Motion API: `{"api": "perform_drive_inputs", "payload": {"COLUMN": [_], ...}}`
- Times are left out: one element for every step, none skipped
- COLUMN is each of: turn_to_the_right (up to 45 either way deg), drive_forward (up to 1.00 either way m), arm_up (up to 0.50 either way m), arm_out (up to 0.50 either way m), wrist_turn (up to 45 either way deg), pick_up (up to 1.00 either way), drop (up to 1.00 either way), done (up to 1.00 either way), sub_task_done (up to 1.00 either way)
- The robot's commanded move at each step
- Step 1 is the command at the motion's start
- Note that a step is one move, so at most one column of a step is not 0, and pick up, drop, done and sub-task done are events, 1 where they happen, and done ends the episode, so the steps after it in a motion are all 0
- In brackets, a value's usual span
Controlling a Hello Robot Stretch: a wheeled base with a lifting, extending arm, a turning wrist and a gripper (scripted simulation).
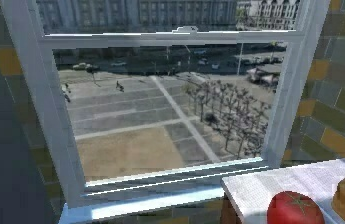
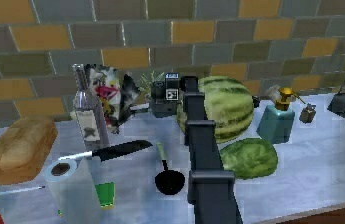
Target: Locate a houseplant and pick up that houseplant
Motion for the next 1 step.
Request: {"api": "perform_drive_inputs", "payload": {"turn_to_the_right": [0.0], "drive_forward": [0.00], "arm_up": [0.00], "arm_out": [0.00], "wrist_turn": [0.0], "pick_up": [0.00], "drop": [0.00], "done": [1.00], "sub_task_done": [0.00]}}
